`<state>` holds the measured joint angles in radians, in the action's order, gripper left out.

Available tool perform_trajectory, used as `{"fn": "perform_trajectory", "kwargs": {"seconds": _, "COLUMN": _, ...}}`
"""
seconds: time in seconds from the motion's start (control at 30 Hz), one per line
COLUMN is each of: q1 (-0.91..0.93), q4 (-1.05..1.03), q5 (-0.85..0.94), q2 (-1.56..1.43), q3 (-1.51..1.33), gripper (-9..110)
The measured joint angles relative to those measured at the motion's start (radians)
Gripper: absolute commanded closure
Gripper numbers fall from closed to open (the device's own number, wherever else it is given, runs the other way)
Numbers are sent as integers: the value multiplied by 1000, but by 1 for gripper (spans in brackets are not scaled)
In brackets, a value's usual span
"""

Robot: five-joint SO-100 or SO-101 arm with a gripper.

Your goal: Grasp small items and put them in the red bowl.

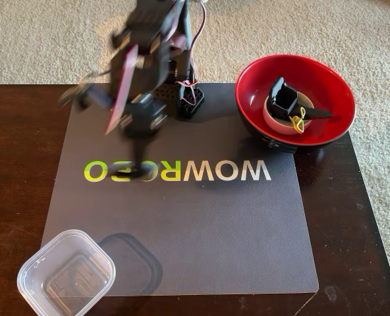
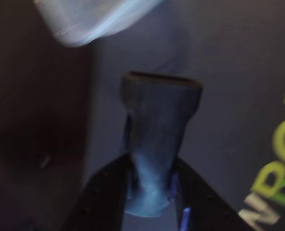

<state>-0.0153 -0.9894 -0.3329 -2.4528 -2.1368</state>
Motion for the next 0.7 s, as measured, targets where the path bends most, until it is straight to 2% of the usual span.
{"fn": "perform_trajectory", "kwargs": {"seconds": 0.3, "q1": -603, "q4": -12, "q5": -138, "q2": -368, "q3": -49, "gripper": 101}}
{"fn": "perform_trajectory", "kwargs": {"seconds": 0.43, "q1": -937, "q4": -74, "q5": -143, "q2": -376, "q3": -89, "gripper": 101}}
{"fn": "perform_trajectory", "kwargs": {"seconds": 0.53, "q1": -1080, "q4": -81, "q5": -135, "q2": -299, "q3": -147, "gripper": 90}}
{"fn": "perform_trajectory", "kwargs": {"seconds": 0.7, "q1": -1160, "q4": -52, "q5": -124, "q2": -253, "q3": -314, "gripper": 76}}
